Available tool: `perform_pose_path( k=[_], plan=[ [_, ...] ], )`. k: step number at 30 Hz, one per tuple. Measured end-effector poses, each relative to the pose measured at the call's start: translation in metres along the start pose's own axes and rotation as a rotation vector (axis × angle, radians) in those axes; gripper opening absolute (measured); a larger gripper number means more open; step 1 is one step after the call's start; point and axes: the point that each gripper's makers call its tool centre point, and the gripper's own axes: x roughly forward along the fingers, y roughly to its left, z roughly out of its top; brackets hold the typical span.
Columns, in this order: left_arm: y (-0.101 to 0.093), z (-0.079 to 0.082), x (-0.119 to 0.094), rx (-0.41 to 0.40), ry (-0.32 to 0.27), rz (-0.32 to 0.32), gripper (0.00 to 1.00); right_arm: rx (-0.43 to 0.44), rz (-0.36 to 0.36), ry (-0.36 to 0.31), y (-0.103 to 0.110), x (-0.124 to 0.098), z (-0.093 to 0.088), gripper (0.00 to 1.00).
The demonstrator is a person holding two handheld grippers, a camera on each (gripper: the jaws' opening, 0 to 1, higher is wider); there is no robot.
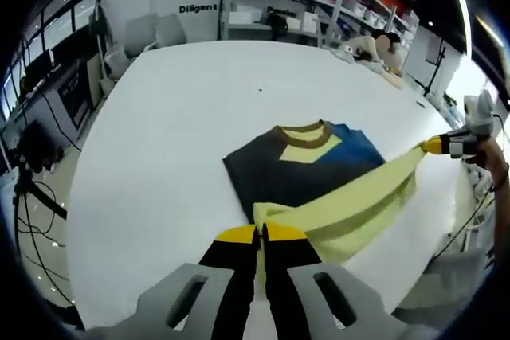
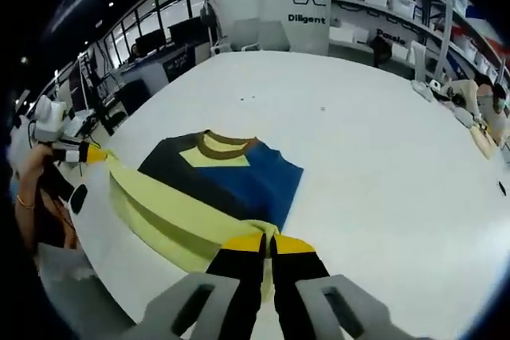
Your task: Fold the garment on the visible template until the final outline fits inside the template.
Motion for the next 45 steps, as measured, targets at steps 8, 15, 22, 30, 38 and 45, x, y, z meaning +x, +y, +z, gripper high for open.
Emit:
perform_pose_path(
  k=[8,15,22,30,38,45],
  plan=[
    [0.010,0.015,0.020,-0.020,-0.016,0.006,0.01,0.046,-0.007,-0.028,-0.008,0.014,0.016,0.00],
    [0.016,0.031,0.033,-0.076,-0.025,-0.002,0.01,0.056,-0.019,-0.044,-0.014,0.027,0.033,0.00],
    [0.026,0.046,0.052,-0.137,-0.032,0.006,0.01,0.055,-0.037,-0.050,-0.020,0.046,0.048,0.00],
    [0.035,0.050,0.069,-0.167,-0.019,0.011,0.01,0.086,-0.047,-0.080,-0.029,0.063,0.061,0.00],
    [0.039,0.057,0.083,-0.190,-0.039,0.012,0.01,0.097,-0.062,-0.070,-0.035,0.081,0.061,0.00],
    [0.043,0.067,0.090,-0.231,-0.068,0.011,0.01,0.111,-0.083,-0.102,-0.041,0.085,0.069,0.00]
  ],
)
